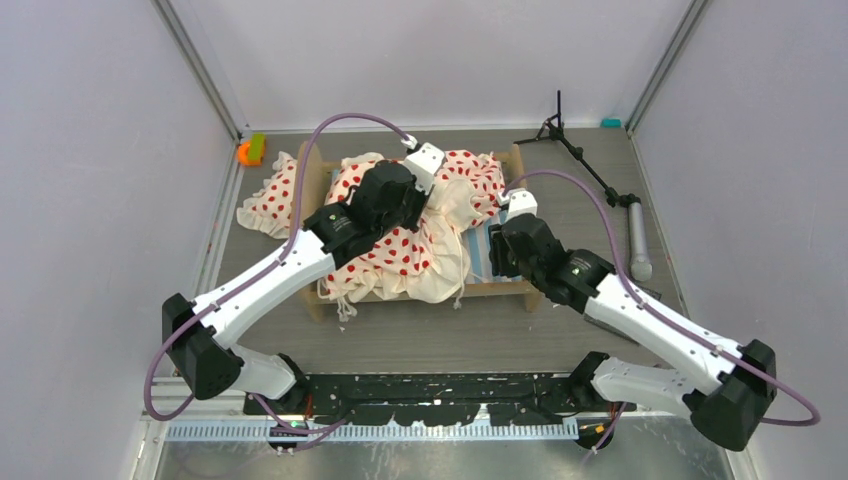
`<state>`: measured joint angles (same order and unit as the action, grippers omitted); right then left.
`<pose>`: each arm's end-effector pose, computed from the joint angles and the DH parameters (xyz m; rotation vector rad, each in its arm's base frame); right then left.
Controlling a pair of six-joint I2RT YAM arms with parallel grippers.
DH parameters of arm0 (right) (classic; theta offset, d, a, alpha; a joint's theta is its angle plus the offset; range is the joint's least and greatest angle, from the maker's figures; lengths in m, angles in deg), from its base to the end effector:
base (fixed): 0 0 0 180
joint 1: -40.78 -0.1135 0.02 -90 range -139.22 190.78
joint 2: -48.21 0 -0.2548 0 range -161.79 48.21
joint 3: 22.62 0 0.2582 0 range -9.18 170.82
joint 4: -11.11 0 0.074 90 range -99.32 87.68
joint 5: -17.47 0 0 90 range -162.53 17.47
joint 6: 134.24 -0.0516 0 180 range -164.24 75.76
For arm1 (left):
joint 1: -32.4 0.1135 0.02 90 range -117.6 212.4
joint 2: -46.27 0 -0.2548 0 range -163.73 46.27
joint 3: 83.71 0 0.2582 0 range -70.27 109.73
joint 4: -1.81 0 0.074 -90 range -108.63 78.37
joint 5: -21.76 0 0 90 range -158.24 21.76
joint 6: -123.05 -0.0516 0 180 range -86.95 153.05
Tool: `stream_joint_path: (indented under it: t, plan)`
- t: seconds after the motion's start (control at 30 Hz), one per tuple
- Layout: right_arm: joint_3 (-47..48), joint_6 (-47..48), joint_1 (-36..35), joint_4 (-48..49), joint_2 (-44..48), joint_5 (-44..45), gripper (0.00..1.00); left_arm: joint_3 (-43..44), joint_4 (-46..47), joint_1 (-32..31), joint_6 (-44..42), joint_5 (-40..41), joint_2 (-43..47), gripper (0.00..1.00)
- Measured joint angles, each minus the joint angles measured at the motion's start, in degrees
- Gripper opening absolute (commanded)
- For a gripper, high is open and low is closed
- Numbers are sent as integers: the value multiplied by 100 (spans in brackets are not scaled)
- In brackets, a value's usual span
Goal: Set up the pet bed
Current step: Cross the ropes on the bed frame.
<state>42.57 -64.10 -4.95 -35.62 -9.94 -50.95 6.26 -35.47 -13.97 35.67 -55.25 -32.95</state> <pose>0.1781 0.1555 0.2837 -0.3013 2.1939 0.2077 0.2411 -0.2361 0.3565 0.6237 1.9370 -0.3102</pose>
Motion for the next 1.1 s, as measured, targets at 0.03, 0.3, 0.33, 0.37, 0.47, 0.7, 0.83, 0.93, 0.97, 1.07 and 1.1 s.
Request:
stream_joint_path:
  t: [0.03, 0.3, 0.33, 0.37, 0.47, 0.7, 0.83, 0.93, 0.97, 1.07, 1.1]
  plan:
    - [-28, 74, 175, 157, -151, -129, 52, 0, -2, 0, -2, -2, 0, 0]
    - [-745, 638, 839, 1429, -374, -1733, 61, 4, -7, 0, -2, -7, 0, 0]
    - [-846, 680, 839, 1609, -374, -1947, 61, 4, -7, 0, -2, -7, 0, 0]
    - [-979, 739, 839, 1849, -374, -2203, 61, 4, -7, 0, -2, -7, 2, 0]
    - [-1296, 811, 835, 2455, -374, -2682, 61, 7, -15, 0, -2, -9, 0, 0]
    - [-1904, 1019, 835, 3888, -428, -3244, 62, 17, -28, 0, -2, -11, 2, 0]
    - [-1912, 1121, 835, 4535, -754, -3394, 63, 17, -33, 0, -2, -11, 2, 0]
    - [-1912, 1180, 835, 4905, -1069, -3539, 60, 17, -37, 0, -2, -13, 2, 0]
    - [-1912, 1200, 835, 5007, -1189, -3569, 55, 17, -37, 0, -2, -13, 2, 0]
    - [-1912, 1237, 835, 5246, -1486, -3591, 36, 17, -39, 0, -2, -15, 2, 0]
    - [-1912, 1241, 835, 5305, -1580, -3589, 31, 17, -37, 0, -2, -17, 2, 0]
